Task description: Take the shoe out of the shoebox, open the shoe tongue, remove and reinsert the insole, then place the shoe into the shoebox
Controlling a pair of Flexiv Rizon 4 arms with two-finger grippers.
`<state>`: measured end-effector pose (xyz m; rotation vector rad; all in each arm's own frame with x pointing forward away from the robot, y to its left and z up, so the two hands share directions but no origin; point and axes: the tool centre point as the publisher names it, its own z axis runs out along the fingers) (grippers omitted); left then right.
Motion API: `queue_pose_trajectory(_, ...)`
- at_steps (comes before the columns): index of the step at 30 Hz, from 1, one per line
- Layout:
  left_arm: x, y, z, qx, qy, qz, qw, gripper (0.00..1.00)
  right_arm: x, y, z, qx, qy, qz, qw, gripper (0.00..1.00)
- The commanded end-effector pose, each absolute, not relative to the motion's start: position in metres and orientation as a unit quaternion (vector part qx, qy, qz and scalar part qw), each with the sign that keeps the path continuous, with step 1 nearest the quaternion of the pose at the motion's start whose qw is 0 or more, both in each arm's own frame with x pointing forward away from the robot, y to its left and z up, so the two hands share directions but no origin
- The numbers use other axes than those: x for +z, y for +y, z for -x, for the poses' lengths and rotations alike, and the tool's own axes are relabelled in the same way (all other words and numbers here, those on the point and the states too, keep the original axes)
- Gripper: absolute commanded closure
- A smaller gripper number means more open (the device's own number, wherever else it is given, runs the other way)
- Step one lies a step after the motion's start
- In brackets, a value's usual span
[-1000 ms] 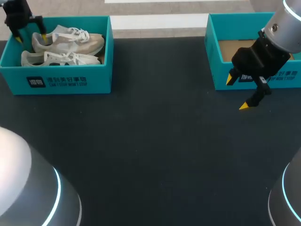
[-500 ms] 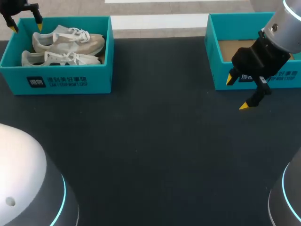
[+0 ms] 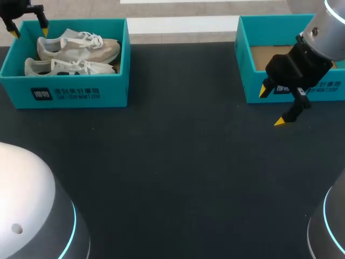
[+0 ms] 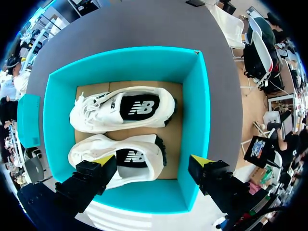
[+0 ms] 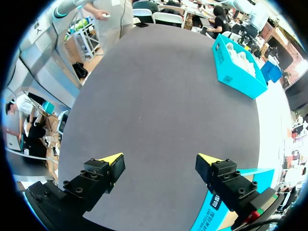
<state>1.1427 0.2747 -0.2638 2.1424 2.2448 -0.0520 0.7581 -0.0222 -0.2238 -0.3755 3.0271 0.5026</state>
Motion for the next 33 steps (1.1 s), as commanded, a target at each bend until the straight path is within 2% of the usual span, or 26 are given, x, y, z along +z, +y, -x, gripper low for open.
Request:
queue_pose_trajectory(1, -0.261, 0.265, -1.115, 0.005, 0.736, -0.677, 0.027, 0.0, -0.225, -0.022, -0.759, 0.162, 0.979, 0.122, 0.024, 0.0)
queue_pose_trajectory(10, -0.253, 0.257, -1.077, 0.013, 0.752, -0.658, 0.031, 0.0, -0.225, -0.022, -0.759, 0.162, 0.979, 0.122, 0.024, 0.0)
queue_pose_trajectory(20, -0.267, 0.262, -1.057, 0.025, 0.77, -0.636, 0.032, 0.0, -0.225, -0.022, -0.759, 0.162, 0.979, 0.122, 0.024, 0.0)
queue_pose_trajectory(22, -0.271, 0.264, -1.058, 0.03, 0.778, -0.628, 0.028, 0.11, -0.225, -0.022, -0.759, 0.162, 0.979, 0.122, 0.024, 0.0)
queue_pose_trajectory(23, -0.274, 0.266, -1.06, 0.025, 0.777, -0.628, 0.022, 0.12, -0.225, -0.022, -0.759, 0.162, 0.979, 0.122, 0.024, 0.0)
queue_pose_trajectory(24, -0.276, 0.267, -1.062, 0.024, 0.778, -0.628, 0.02, 0.1, -0.225, -0.022, -0.759, 0.162, 0.979, 0.122, 0.024, 0.0)
queue_pose_trajectory(29, -0.287, 0.274, -1.07, 0.023, 0.784, -0.621, 0.01, 0.16, -0.225, -0.022, -0.759, 0.162, 0.979, 0.122, 0.024, 0.0)
queue_pose_trajectory(33, -0.299, 0.278, -1.073, 0.015, 0.778, -0.628, 0.006, 0.13, -0.225, -0.022, -0.759, 0.162, 0.979, 0.122, 0.024, 0.0)
